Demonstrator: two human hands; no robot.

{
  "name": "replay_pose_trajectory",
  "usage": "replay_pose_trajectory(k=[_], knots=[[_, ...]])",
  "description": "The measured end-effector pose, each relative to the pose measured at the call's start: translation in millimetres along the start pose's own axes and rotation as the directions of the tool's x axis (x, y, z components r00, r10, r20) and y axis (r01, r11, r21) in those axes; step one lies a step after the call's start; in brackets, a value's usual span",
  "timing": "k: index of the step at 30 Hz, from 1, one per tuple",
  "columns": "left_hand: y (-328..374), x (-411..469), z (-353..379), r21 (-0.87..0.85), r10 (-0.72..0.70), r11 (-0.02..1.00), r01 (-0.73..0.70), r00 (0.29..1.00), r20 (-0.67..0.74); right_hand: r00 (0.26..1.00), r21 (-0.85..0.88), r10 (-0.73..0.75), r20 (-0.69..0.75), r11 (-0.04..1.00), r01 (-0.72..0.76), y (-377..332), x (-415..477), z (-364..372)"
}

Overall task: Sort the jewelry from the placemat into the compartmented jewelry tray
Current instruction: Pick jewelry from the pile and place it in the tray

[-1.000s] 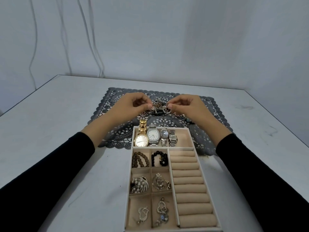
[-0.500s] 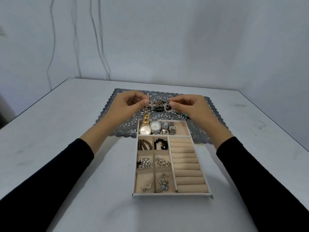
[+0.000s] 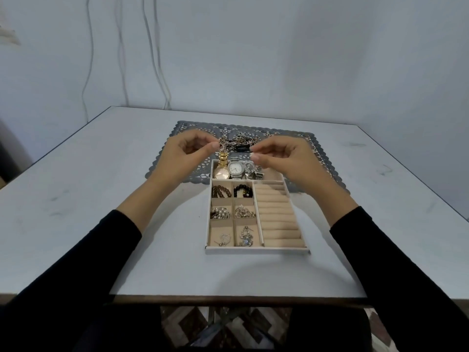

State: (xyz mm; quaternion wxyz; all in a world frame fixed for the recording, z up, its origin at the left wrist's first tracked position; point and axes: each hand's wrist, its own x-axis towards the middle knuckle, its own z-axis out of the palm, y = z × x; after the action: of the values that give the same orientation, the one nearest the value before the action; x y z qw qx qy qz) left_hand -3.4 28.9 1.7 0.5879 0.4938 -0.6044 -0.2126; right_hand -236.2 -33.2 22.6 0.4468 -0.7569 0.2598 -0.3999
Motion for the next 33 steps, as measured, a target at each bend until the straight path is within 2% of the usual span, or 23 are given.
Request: replay_pose_trajectory(k=[6,12,15,22,33], knots=[[3.5,-8.1,-0.1,-0.015,-0.003,1.0,0.003,1.0,-0.02,0.973,0.005,0.019,0.23,1.0,-0.021,-7.1,-19.5,5.9],[3.7,-10.2,0.7,-0.024,-0.011,1.0,0.01,0.999,-0.032,0.904,-0.054,0.042,0.426,0.998,-0.021,-13.5,-34.2,11.1],[4.1,-10.4,1.4,-0.025,-0.011,1.0,0.01,0.999,-0.037,0.863,-0.138,0.079,0.499,0.99,-0.011,-17.7,-37.2,13.3],[5.0,-9.6,2.0,-0.027,-0.025,0.999,0.024,0.999,-0.041,0.813,-0.308,0.165,0.558,0.951,0.018,-24.8,-38.2,18.1],[4.4,-10.2,3.0,-0.02,-0.015,1.0,0.015,1.0,-0.016,0.783,-0.439,0.229,0.578,0.896,0.062,-35.1,-37.9,26.5]])
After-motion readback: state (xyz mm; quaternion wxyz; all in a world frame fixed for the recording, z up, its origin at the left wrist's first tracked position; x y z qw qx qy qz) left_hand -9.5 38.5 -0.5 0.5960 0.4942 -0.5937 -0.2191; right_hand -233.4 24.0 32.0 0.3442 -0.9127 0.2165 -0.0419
